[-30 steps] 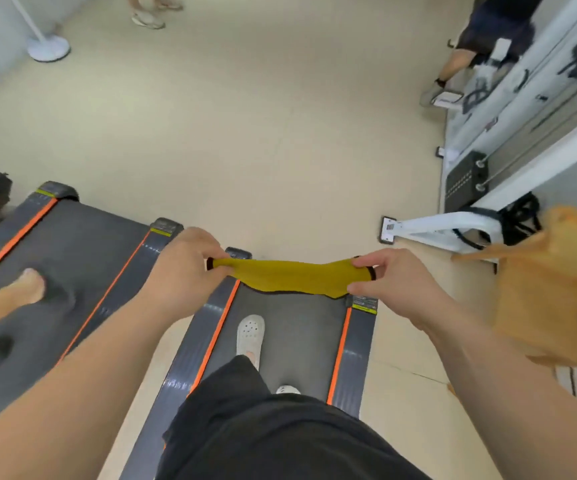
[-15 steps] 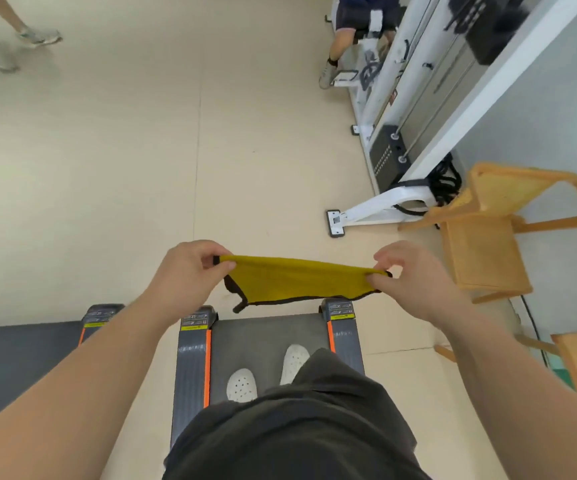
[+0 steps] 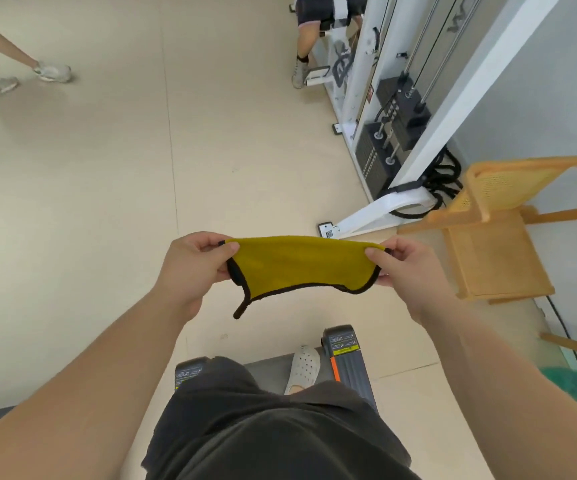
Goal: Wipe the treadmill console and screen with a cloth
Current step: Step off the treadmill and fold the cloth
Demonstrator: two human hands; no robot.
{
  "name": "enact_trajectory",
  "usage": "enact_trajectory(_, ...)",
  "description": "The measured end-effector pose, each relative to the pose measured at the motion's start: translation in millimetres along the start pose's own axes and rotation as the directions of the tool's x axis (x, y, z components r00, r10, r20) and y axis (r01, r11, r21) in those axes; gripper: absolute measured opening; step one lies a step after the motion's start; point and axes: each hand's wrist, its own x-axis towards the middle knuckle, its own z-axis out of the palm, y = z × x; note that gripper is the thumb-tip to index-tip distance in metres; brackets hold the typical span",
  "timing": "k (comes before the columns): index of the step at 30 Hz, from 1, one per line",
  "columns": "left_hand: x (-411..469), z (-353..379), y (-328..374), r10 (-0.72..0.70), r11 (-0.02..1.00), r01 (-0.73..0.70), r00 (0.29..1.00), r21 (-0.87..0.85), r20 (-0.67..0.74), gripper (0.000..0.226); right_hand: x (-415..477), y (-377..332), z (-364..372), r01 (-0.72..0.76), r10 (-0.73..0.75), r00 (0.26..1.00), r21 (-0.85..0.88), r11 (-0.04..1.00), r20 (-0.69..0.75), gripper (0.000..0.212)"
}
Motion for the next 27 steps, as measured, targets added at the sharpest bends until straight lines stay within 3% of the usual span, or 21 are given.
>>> enact_trajectory(8,93.1,87.2,8.1,0.019,0.989,-0.045,0.983,0.140,0.183,0.004,71.9,18.2,28.0,-0.039,0.052,0.989,0.095,0.995,-0.138,0.023)
enact_trajectory(13,176.2,147.9,-15.8,0.086,0.973,-0.150,0.942,0.177,0.325,0.006,135.3,47.8,57.4,-0.030,0.057,0.953,0.096,0.995,-0.296,0.012)
enact_trajectory(19,270.0,194.0,-48.1,0.212,0.953,-0.289,0.853,0.094,0.477,0.009,211.9,85.9,104.4,0.117,-0.015,0.864,0.171,0.978,-0.503,0.008)
enact_trajectory(22,284.8,207.1,-40.6,0.204,0.950,-0.298,0.823,0.096,0.530,0.008,216.5,83.3,111.0,0.120,0.019,0.855,0.232,0.965,-0.519,0.014)
enact_trajectory(27,282.9,252.1,-27.8,0.132,0.926,-0.336,0.712,0.170,0.690,0.012,218.4,78.3,88.1,0.146,0.092,0.830,0.373,0.916,-0.550,0.028)
